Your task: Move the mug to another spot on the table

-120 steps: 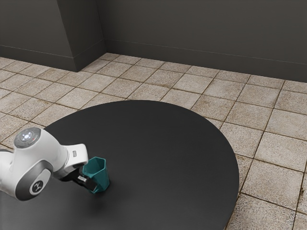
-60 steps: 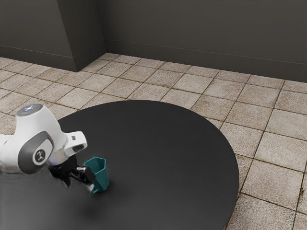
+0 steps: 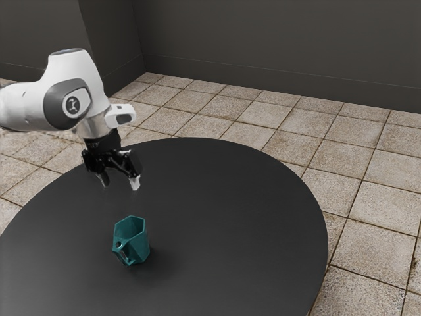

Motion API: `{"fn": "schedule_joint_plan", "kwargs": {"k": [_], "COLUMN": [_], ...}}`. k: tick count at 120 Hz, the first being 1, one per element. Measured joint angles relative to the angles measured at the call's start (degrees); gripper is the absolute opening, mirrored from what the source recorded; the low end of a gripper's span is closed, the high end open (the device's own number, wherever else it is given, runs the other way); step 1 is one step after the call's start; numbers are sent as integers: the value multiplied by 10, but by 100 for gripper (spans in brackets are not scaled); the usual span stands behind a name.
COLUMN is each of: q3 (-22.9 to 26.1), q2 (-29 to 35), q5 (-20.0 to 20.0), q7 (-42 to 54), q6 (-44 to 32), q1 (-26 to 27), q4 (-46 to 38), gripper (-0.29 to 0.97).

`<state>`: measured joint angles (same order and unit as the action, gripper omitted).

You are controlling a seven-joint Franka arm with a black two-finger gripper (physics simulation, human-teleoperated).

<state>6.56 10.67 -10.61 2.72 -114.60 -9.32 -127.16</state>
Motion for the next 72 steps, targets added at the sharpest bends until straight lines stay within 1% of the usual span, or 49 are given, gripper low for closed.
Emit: {"fn": "schedule_joint_plan", "kwargs": {"k": [17, 36, 51, 60, 72], "q3": [-13, -14, -15, -19, -24], "q2": [-60, -88, -112, -116, -117], "q5": [22, 43, 65, 71, 74], "q7": [0, -2, -7, -10, -12], "q6": [44, 105, 172, 204, 234], "q1": [-2, 1, 11, 20, 33], "q4": [112, 243, 341, 366, 369], "gripper": [68, 68, 68, 68, 68]}}
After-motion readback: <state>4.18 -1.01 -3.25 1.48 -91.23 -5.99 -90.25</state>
